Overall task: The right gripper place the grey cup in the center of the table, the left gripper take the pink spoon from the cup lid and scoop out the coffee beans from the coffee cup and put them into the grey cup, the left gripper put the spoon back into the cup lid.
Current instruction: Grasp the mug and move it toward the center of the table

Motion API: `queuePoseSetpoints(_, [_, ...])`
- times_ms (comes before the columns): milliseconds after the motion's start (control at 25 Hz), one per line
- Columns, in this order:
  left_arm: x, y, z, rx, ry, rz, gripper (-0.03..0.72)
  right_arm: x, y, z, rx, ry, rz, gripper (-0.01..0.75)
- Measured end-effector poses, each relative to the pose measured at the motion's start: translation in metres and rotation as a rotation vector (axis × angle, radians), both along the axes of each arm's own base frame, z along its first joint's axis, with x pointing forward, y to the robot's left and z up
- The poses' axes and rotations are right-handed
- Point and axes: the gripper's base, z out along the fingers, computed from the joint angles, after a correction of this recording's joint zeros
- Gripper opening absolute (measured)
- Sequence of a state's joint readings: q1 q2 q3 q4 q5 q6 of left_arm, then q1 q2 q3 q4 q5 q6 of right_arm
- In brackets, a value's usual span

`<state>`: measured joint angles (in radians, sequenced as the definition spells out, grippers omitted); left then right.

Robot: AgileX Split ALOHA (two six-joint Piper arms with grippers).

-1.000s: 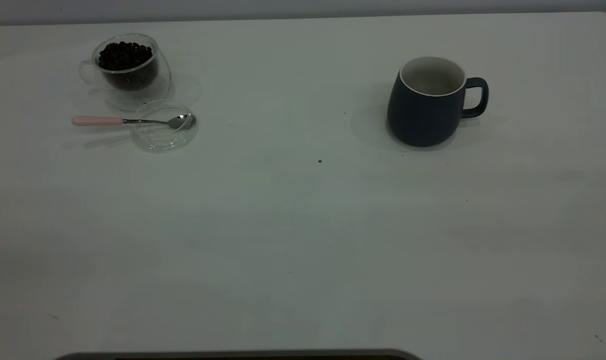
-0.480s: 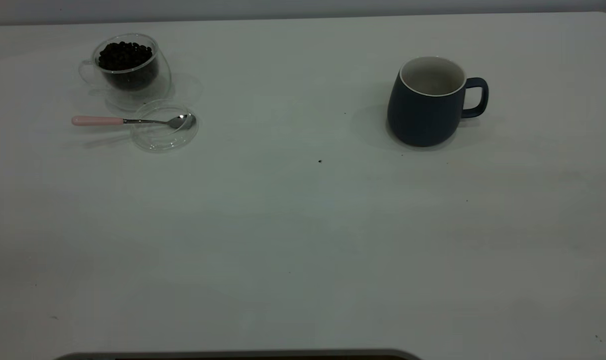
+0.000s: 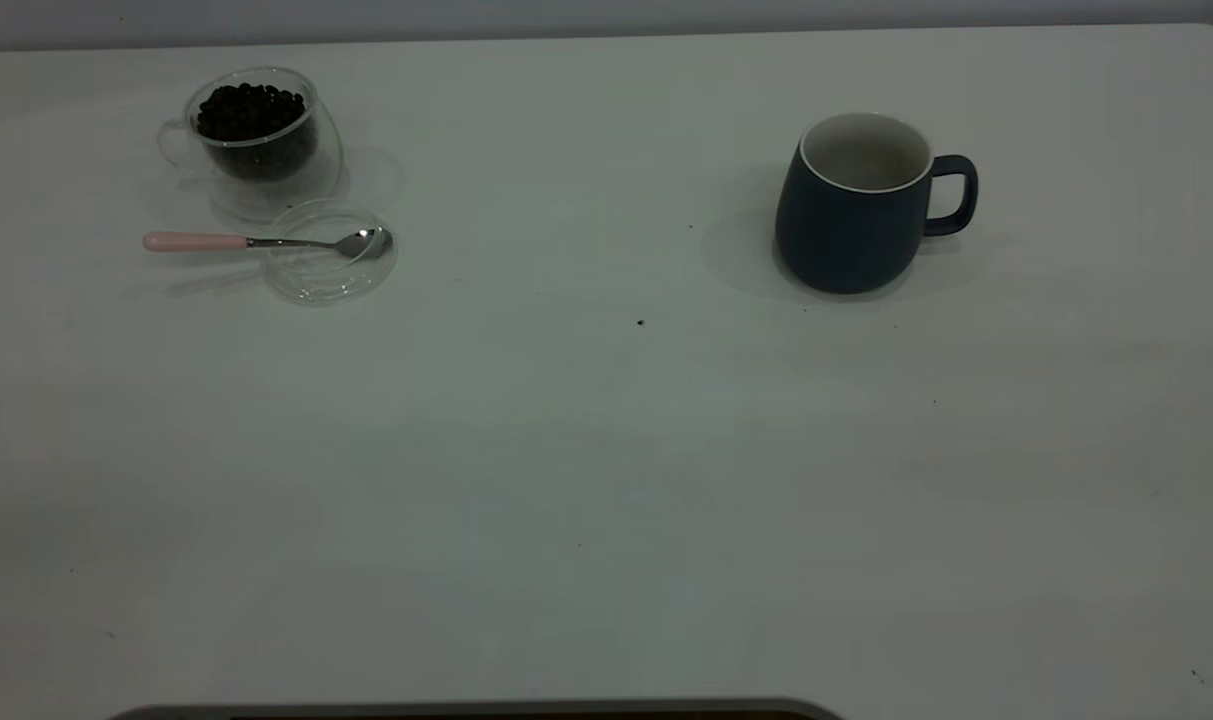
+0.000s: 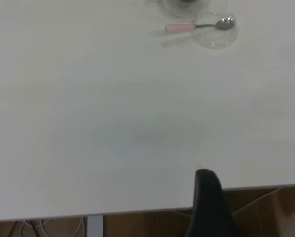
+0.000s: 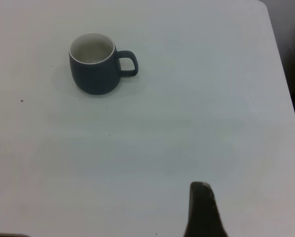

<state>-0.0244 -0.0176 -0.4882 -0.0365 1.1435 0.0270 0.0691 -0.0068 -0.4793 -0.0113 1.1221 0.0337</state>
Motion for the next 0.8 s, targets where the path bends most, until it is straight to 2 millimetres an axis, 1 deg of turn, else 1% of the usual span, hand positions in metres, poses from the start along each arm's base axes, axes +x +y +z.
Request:
queuePoseSetpoints(200, [0.0,0.0,0.0,0.0,0.0,0.0,0.538,0.0,0.0,0.0,0.0,0.0,0.0,0.529])
queuePoseSetpoints(320, [0.0,0.0,0.0,0.0,0.0,0.0,0.538,0.0,0.0,0.0,0.002,0.0,0.001,0.512])
queuePoseSetpoints(440, [0.0,0.0,0.0,0.0,0.0,0.0,0.538,0.004,0.004,0.0,0.012,0.027,0.034,0.506])
queuePoseSetpoints(520, [0.0,0.0,0.0,-0.002,0.0,0.001,0.538,0.015,0.009,0.001,0.043,0.094,0.074,0.509])
queuePoseSetpoints(600, [0.0,0.0,0.0,-0.003,0.0,0.002,0.538,0.03,0.013,0.001,0.065,0.175,0.099,0.525])
queuePoseSetpoints(680, [0.0,0.0,0.0,-0.003,0.0,0.002,0.538,0.05,0.016,0.003,0.051,0.243,0.117,0.564])
queuePoseSetpoints(800, [0.0,0.0,0.0,-0.002,0.0,0.002,0.538,0.083,0.018,0.007,0.007,0.274,0.154,0.62])
